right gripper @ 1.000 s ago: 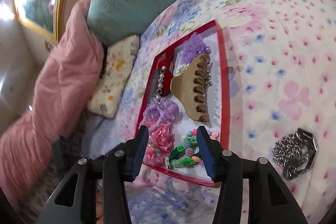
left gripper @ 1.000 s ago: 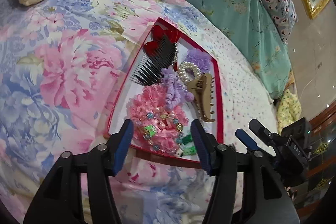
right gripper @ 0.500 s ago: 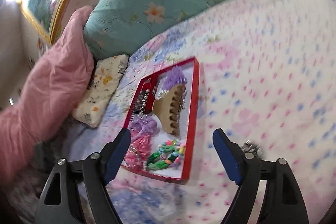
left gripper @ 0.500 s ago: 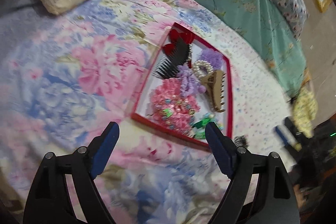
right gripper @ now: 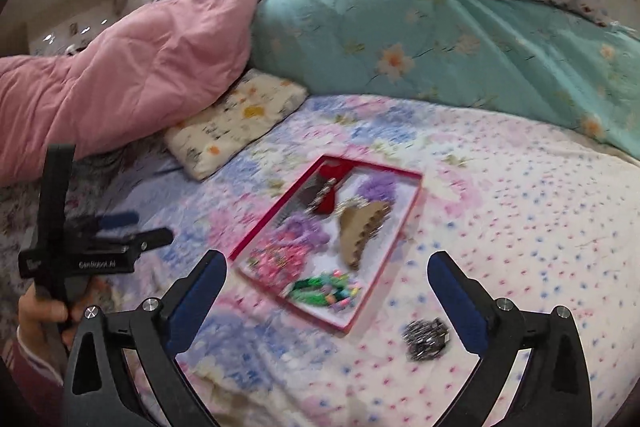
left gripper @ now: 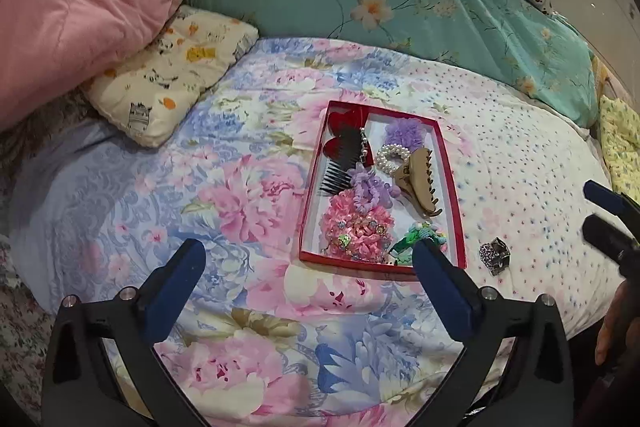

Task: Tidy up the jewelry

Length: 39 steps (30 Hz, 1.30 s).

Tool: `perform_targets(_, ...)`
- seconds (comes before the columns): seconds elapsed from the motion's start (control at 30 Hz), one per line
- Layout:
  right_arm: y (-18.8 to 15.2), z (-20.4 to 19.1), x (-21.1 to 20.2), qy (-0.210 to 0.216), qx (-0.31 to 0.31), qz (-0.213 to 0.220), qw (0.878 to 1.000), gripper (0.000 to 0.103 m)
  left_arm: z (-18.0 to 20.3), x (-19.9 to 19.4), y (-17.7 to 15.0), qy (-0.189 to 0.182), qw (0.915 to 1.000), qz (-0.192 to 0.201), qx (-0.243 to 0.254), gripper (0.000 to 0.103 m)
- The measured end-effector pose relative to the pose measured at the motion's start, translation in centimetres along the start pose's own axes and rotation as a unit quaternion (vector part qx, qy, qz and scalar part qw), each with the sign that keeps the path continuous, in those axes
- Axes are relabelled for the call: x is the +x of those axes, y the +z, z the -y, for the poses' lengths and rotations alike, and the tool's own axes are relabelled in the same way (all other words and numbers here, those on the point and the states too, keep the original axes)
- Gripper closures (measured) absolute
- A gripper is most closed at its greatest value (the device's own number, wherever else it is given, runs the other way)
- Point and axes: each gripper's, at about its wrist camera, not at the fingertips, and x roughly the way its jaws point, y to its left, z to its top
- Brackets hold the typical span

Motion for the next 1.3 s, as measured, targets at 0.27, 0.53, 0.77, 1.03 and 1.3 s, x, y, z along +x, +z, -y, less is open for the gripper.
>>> perform_targets(0.27,-2.3,-0.8,3.8,-0.004,-0.013,-0.059,0.998,0.001,0.0,3.5,-1.5,0.008,0.9991,-0.041,-0.011,0.000)
perform_targets(0.53,-4.6,-0.8,7.3,0.002,-0.008,-0.103,0.995,0.001,0.1,5.9,-3.0,0.017,0.9979,-0.061,-0.015,0.000)
perform_targets(0.77,-5.2,-0.3,8.4,-0.006,-0.001,-0.118,0.993,0.001,0.4,6.7,-3.4,0.018,0.9975,-0.068,-0.012,0.000)
perform_targets(1.03,-5.4,0.6,8.7,-0.012,0.020,-0.123,0.992,0.001,1.0,7.0,-3.4,0.017,0.9975,-0.068,-0.002,0.000)
perform_targets(1.3,-5.2,1.4,8.5,-0.017,0.034,-0.114,0.993,0.001,1.8,7.0,-3.5,0.019,0.9975,-0.067,0.010,0.000)
